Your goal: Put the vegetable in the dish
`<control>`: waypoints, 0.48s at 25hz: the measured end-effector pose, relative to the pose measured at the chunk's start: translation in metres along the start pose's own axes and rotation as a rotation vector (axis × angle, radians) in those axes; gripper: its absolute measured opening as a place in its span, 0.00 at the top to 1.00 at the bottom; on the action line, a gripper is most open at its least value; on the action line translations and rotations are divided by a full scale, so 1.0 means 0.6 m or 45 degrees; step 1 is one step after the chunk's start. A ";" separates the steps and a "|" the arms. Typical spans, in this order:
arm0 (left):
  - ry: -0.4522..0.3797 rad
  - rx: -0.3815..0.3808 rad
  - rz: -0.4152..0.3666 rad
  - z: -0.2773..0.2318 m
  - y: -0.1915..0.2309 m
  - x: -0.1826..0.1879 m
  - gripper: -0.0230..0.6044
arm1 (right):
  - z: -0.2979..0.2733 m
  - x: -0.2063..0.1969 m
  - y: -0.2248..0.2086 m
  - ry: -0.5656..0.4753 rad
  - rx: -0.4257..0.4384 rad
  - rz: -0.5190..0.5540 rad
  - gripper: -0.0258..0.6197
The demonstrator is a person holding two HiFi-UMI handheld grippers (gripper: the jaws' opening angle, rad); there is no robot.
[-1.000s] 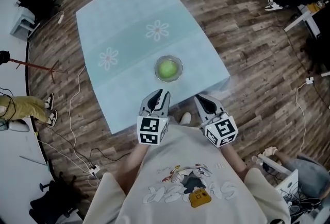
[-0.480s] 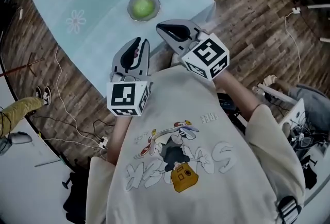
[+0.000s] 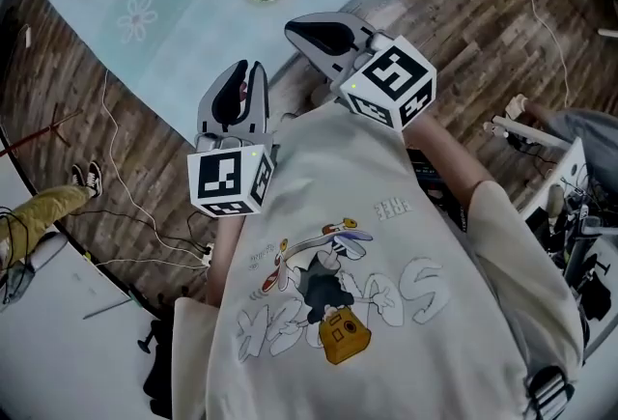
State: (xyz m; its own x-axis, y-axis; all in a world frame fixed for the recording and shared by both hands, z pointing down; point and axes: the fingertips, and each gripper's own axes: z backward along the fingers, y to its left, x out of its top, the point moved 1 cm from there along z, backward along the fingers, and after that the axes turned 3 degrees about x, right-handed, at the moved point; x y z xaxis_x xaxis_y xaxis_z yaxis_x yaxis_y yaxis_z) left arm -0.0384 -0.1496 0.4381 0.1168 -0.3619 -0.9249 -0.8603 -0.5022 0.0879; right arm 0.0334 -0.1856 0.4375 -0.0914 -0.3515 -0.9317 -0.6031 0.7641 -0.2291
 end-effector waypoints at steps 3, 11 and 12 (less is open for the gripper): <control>0.010 -0.022 -0.016 0.031 -0.004 -0.024 0.85 | 0.008 -0.012 0.017 0.007 -0.020 -0.021 0.93; 0.005 0.032 0.072 0.097 0.031 -0.065 0.85 | 0.020 -0.049 0.075 0.019 -0.068 -0.067 0.93; 0.011 0.035 0.082 0.107 0.032 -0.072 0.85 | 0.021 -0.056 0.086 0.023 -0.069 -0.077 0.93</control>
